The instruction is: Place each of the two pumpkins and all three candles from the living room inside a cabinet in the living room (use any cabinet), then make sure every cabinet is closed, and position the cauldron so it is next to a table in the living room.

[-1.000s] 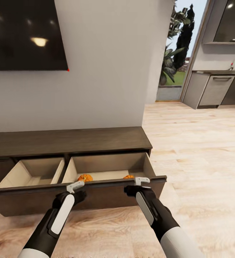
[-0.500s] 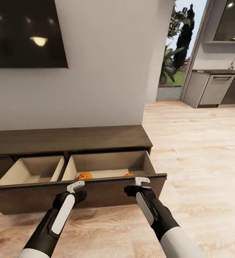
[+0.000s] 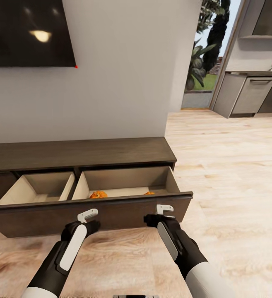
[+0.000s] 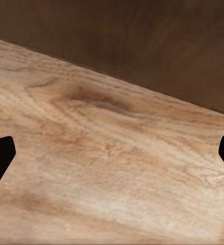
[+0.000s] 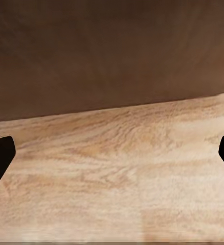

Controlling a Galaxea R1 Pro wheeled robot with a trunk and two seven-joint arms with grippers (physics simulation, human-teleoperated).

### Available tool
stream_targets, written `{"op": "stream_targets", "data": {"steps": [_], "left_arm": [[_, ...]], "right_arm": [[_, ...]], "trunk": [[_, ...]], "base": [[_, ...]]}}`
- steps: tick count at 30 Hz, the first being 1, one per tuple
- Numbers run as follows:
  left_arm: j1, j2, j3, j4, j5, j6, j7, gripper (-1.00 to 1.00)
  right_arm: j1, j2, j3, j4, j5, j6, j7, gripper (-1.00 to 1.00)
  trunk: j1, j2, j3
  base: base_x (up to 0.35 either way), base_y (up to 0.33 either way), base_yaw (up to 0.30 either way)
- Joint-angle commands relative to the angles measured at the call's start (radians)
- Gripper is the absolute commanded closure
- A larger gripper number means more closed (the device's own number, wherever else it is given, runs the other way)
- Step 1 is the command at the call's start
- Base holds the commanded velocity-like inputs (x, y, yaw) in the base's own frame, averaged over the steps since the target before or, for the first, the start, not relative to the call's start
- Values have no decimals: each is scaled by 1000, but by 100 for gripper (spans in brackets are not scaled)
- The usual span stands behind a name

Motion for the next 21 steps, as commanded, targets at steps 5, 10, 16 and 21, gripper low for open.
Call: {"op": "stream_targets", "data": {"steps": [5, 10, 16, 21], "left_arm": [[0, 0, -1, 0, 7, -1, 10, -100], [1, 0, -4, 0, 1, -6, 11, -100], [1, -1, -7, 2, 0, -13, 15, -100], [1, 0, -9, 7, -6, -20, 14, -100]], "right_arm": [[-1, 0, 3, 1, -10, 0, -7, -100], [-1, 0, 1, 7, -10, 0, -6, -100], [-1, 0, 3, 14, -8, -79, -6, -100], [-1, 0, 4, 21, -6, -161, -5, -100]], "trunk": [[2, -2, -20], [4, -3, -40], [7, -4, -63], [9, -5, -82]], "base": [[-12, 0, 0], [-1, 0, 0], [0, 0, 0], [0, 0, 0]]}}
